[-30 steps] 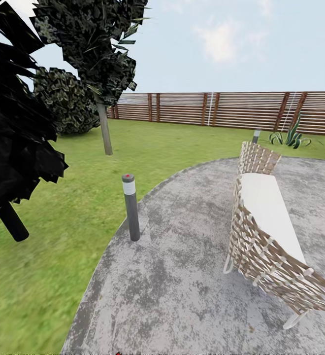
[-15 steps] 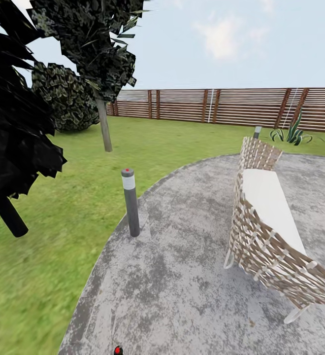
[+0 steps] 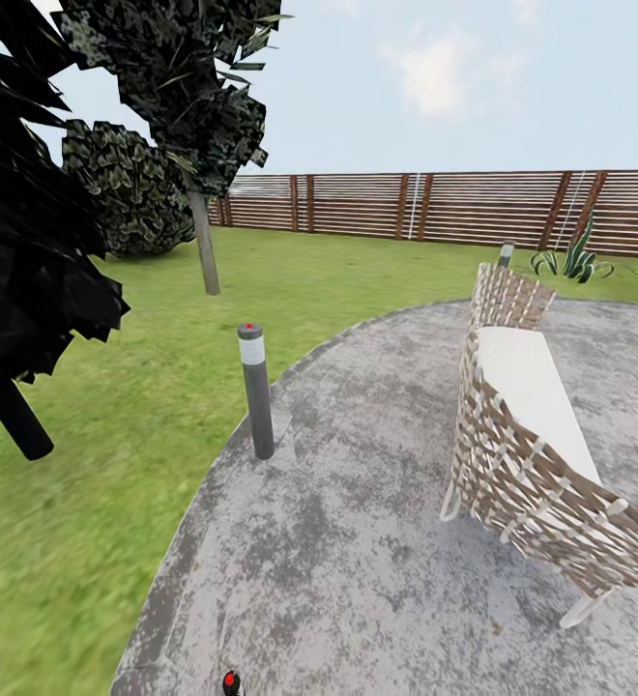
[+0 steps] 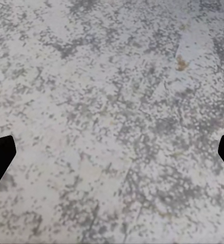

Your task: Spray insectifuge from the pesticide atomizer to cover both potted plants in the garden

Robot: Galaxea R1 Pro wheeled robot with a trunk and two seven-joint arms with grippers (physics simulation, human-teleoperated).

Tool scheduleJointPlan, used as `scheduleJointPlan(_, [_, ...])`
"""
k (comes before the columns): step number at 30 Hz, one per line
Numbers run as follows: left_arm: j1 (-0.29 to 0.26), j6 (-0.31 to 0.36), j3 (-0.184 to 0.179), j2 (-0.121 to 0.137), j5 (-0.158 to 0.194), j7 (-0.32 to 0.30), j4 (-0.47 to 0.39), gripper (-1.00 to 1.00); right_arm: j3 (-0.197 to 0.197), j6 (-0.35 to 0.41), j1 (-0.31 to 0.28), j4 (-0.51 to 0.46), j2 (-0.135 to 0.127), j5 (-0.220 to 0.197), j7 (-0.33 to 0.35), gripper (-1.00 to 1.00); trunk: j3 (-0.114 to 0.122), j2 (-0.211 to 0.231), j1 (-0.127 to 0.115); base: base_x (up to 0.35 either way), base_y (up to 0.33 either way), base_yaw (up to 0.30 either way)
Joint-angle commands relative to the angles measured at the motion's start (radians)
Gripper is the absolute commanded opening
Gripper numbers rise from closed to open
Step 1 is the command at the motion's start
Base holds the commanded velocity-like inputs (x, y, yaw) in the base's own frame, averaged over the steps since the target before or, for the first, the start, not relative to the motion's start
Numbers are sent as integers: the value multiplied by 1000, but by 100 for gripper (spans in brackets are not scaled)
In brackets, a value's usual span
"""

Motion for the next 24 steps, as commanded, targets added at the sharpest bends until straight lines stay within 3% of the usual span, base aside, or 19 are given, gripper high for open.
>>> scheduleJointPlan(1, [-1,-3,-1,1,-2,-1,1,100,1,-4,0,1,0,-7,0,100,-4,-8,4,0,0,0])
scheduleJointPlan(15, [-1,-3,-1,0,-3,-1,1,100,2,-5,0,1,1,-7,1,100,-48,-106,57,0,0,0])
scheduleJointPlan(16, [-1,-3,-1,0,-5,-1,1,100,2,-5,0,1,0,-7,1,100,-51,-113,61,0,0,0])
scheduleJointPlan(17, [-1,-3,-1,0,-36,-1,1,100,2,-4,0,1,1,-7,0,100,-54,-120,65,0,0,0])
scheduleJointPlan(24, [-2,-4,1,0,-41,1,1,100,2,-4,0,1,2,-7,0,100,-67,-148,80,0,0,-148])
